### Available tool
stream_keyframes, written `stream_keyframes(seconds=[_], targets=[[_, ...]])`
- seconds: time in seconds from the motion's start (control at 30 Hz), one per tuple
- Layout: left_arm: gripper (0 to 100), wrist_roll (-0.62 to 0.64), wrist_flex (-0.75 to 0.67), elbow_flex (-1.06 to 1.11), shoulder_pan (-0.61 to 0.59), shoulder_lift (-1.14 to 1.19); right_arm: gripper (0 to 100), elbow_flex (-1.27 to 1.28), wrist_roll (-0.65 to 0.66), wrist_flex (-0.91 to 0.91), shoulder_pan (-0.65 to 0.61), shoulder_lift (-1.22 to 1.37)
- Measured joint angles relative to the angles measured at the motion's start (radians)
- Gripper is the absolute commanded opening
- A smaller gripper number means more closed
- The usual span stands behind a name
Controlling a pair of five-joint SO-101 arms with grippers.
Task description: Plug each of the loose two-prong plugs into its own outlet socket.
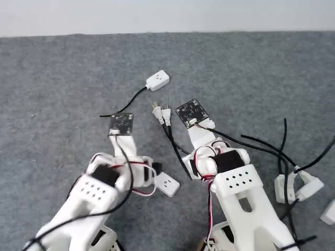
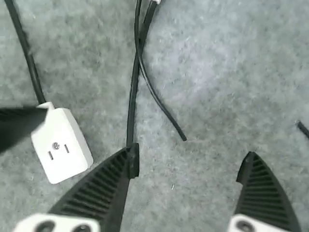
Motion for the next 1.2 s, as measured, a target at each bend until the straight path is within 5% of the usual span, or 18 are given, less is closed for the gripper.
stream_keyframes(seconds=[0.27, 0.7, 0.83, 1.0, 1.2], targets=[[32, 0.215, 0.037, -0.232, 0.123, 0.44, 31.8, 0.006, 0.0, -0.038, 0.002, 0.0], [32, 0.226, 0.06, -0.253, 0.245, 0.499, 31.8, 0.006, 0.0, -0.038, -0.002, 0.0], [28, 0.17, 0.043, -0.265, 0.249, 0.571, 31.8, 0.006, 0.0, -0.043, -0.002, 0.0], [8, 0.115, 0.035, -0.302, 0.245, 0.582, 31.8, 0.018, 0.0, -0.061, 0.0, 0.0], [9, -0.072, 0.015, -0.307, 0.178, 0.54, 31.8, 0.018, 0.0, -0.061, 0.0, 0.0]])
